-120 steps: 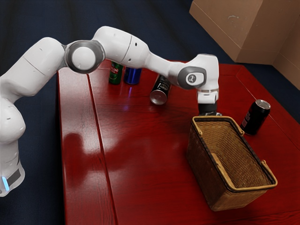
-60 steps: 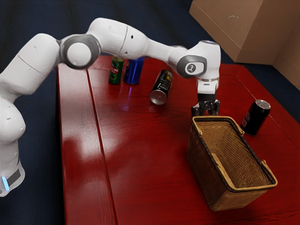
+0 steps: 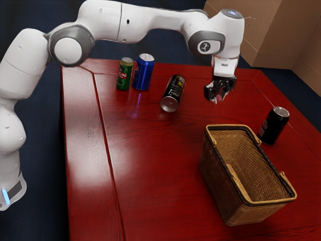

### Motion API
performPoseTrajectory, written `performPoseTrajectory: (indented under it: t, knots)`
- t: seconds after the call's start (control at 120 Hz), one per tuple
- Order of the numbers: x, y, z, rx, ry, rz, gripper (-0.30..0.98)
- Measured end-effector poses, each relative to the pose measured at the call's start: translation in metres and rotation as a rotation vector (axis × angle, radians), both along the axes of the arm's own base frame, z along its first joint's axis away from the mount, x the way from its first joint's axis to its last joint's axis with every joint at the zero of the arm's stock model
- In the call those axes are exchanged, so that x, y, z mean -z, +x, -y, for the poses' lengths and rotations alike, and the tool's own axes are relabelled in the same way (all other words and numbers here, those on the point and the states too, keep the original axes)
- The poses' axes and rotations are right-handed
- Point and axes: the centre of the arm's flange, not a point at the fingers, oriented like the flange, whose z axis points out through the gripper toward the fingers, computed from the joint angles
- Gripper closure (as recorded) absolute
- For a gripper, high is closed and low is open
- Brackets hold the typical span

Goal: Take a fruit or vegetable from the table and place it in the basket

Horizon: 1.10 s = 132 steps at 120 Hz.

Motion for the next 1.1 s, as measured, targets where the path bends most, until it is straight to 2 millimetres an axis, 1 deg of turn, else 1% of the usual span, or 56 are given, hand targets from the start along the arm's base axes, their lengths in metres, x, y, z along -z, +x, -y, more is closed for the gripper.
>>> performPoseTrajectory:
  t: [0.075,0.117,0.183,0.25,0.342,0.558,0.717,0.858,0.958,1.017,1.1]
  knots:
    - [-0.023,-0.009,0.004,-0.023,0.029,0.014,0.55]
    - [-0.034,-0.015,0.01,-0.03,0.041,0.02,0.55]
    - [-0.05,-0.022,0.026,-0.029,0.059,0.03,0.55]
    - [-0.062,-0.028,0.044,-0.021,0.068,0.034,0.55]
    - [-0.071,-0.036,0.068,-0.005,0.072,0.029,0.55]
    - [-0.085,-0.058,0.132,0.057,0.078,0.015,0.55]
    - [-0.087,-0.072,0.174,0.098,0.074,0.011,0.55]
    - [-0.085,-0.083,0.213,0.139,0.069,0.005,0.55]
    - [-0.082,-0.088,0.231,0.153,0.071,0.003,0.55]
    - [-0.075,-0.09,0.244,0.167,0.077,-0.004,0.55]
    - [-0.054,-0.087,0.26,0.186,0.084,-0.028,0.55]
